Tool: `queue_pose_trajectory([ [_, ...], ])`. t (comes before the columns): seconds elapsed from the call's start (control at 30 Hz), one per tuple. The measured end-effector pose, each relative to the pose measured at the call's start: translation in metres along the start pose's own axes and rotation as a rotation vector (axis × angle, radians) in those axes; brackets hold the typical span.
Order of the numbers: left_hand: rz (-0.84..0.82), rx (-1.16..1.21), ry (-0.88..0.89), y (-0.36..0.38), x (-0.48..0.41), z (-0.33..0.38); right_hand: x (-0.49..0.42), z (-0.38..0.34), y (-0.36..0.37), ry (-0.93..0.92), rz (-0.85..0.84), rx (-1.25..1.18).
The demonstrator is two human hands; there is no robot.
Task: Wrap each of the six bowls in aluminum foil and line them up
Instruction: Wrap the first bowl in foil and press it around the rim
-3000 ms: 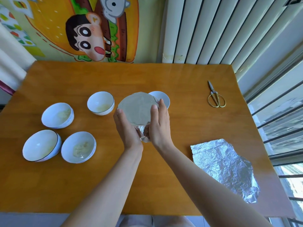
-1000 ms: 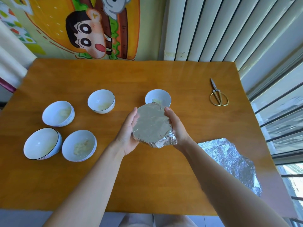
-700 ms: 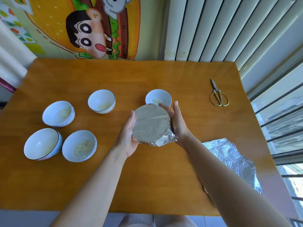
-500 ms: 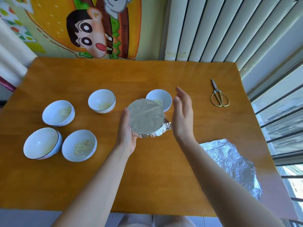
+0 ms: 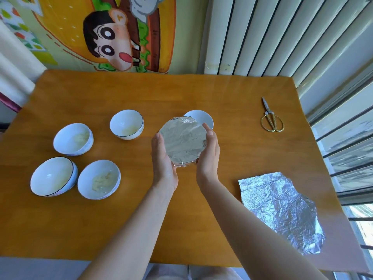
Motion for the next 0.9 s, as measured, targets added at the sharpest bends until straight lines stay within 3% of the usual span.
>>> queue_pose_trajectory([
  [0.57,0.088,0.047,-0.017,0.012,0.002,-0.013,-0.004,0.01,-0.004,0.08,0.136,-0.309],
  [0.9,0.123,0.037,0.003,0.017,0.006,-0.01,-0.006,0.007,-0.002,0.077,0.086,-0.391],
])
Point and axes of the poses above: each hand's wrist, its own x-axis away from the middle knuckle, its own y-axis out of the palm, z = x × y, the point moved 2 cm from there along -x, towards the middle knuckle, and after that the axes turned 13 degrees about -x, right-handed, at the moved point
